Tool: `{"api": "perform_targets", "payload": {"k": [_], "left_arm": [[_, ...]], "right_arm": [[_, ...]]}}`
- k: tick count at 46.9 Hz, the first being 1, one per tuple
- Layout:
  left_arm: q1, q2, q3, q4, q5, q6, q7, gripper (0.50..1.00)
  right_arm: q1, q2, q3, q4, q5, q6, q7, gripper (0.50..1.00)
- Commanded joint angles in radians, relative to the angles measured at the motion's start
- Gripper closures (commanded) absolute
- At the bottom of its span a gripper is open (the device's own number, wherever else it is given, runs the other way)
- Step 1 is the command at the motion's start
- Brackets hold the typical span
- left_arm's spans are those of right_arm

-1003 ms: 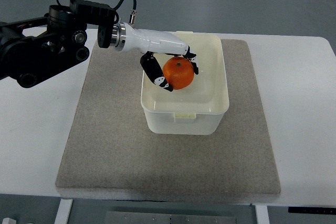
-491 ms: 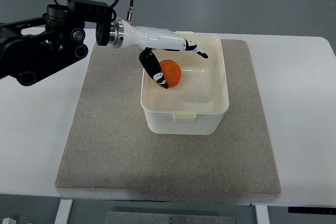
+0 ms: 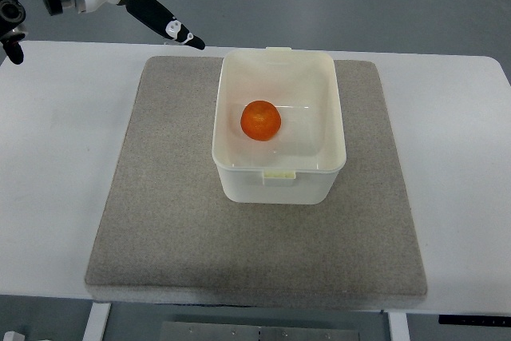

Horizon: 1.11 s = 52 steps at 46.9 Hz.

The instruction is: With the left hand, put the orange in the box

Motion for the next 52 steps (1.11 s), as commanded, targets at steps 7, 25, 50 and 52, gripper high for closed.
{"api": "perform_targets", "payload": {"k": [7, 25, 50, 52], "left_arm": [[0.085, -0.002, 0.005, 0.104, -0.299, -0.006, 0.002, 0.508], [0.194, -0.018, 0.011, 0.219, -0.634, -0.057, 0.042, 0.508], [0.263, -0.094, 0.002, 0.293, -1.114, -0.108, 0.237, 0.508], [0.269, -0.11, 0.001, 0.291, -1.145, -0.108, 0.243, 0.506]], "right_arm": [[0.0, 0.0, 0.0, 0.0, 0.0, 0.0, 0.0, 0.568], [0.0, 0.0, 0.0, 0.0, 0.0, 0.0, 0.0, 0.568], [0.0, 0.0, 0.0, 0.0, 0.0, 0.0, 0.0, 0.568], [0.0, 0.0, 0.0, 0.0, 0.0, 0.0, 0.0, 0.568]]}}
